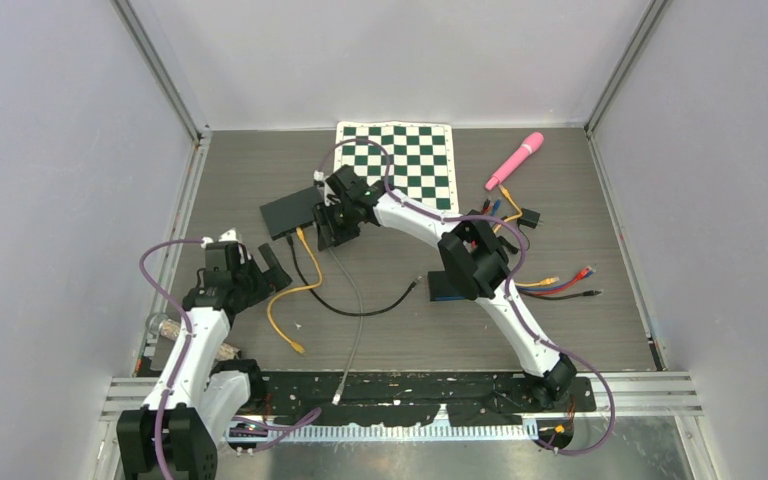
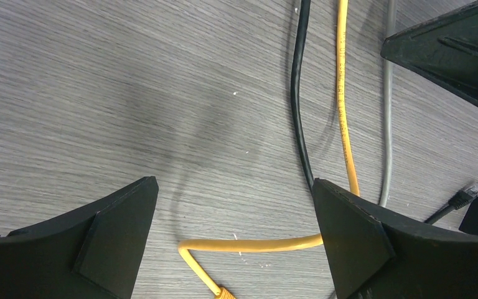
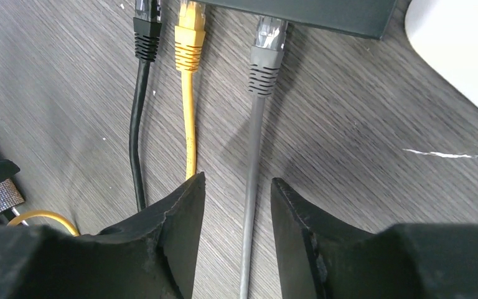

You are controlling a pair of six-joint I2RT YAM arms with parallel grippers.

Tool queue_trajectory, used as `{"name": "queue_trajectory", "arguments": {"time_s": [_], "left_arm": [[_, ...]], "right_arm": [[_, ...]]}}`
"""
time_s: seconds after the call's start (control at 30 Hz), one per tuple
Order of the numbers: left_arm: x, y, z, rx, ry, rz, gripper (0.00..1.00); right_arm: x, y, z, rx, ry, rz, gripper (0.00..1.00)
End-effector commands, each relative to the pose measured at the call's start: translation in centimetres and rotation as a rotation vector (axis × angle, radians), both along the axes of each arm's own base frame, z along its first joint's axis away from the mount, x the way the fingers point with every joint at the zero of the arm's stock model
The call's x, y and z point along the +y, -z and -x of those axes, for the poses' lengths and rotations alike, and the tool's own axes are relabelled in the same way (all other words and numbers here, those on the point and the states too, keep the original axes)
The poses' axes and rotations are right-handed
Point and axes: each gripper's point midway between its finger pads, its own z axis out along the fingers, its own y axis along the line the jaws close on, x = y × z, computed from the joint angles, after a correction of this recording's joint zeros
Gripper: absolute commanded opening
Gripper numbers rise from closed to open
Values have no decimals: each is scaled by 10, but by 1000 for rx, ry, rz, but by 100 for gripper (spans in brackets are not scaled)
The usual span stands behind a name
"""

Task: Pull the plug from the switch port
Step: Move the switch port to the center of the board.

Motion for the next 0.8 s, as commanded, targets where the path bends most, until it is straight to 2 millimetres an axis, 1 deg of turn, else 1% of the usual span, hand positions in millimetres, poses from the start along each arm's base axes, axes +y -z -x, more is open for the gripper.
{"name": "queue_trajectory", "arguments": {"time_s": [0.0,0.03,0.07,0.1,0.13,0.17,0.2,0.23,0.27,0.3,0.33,0.37,0.4,0.43,0.47,0.5,0.53,0.57,0.6,0.63,0.67,0.7,0.73,0.77], "left_arm": [[3,-13,-9,-43,10,-25,100],[3,-13,-10,-43,11,-27,99],[3,-13,-10,-40,14,-27,100],[3,-13,-10,-38,14,-27,100],[2,-13,-11,-39,17,-25,100],[2,-12,-12,-39,17,-24,100],[2,-12,-13,-38,17,-23,100],[1,-12,-13,-37,20,-20,100],[1,-12,-14,-35,24,-20,99],[1,-12,-14,-32,27,-20,99],[1,-12,-13,-27,28,-23,100],[2,-11,-12,-23,28,-26,100],[2,-12,-12,-26,27,-30,100],[3,-12,-12,-27,26,-33,100],[3,-12,-13,-29,24,-35,100],[3,-12,-12,-26,24,-35,100],[4,-12,-13,-28,24,-35,100],[3,-12,-13,-27,25,-33,100],[2,-12,-14,-27,27,-30,100],[2,-12,-15,-26,31,-26,100],[0,-13,-15,-25,35,-21,99],[0,-13,-16,-25,39,-17,100],[-1,-15,-17,-31,44,-14,100],[-2,-16,-17,-35,51,-13,100]], "right_arm": [[6,-7,6,-14,-28,-16,46],[3,-2,11,-10,-33,-2,41],[2,0,16,-14,-46,7,39],[-3,7,22,-9,-51,24,35],[-2,3,27,-19,-60,22,32],[-7,12,34,-6,-62,41,30],[-7,7,37,-14,-67,35,25],[-14,15,45,3,-68,56,23],[-20,17,51,4,-66,69,17],[-23,18,56,7,-65,72,14],[-30,19,64,10,-66,72,10],[-33,19,68,16,-57,68,8],[-41,19,77,21,-55,63,6],[-45,21,83,34,-47,62,6],[-54,21,92,40,-46,58,6],[-56,12,97,35,-44,43,5],[-68,24,109,61,-45,64,5],[-70,15,115,62,-42,45,5],[-78,24,127,93,-48,52,5],[-78,15,134,94,-49,29,5],[-87,23,145,115,-52,41,5],[-88,14,151,107,-55,29,5],[-98,23,160,122,-51,56,6],[-105,23,167,127,-49,69,5]]}}
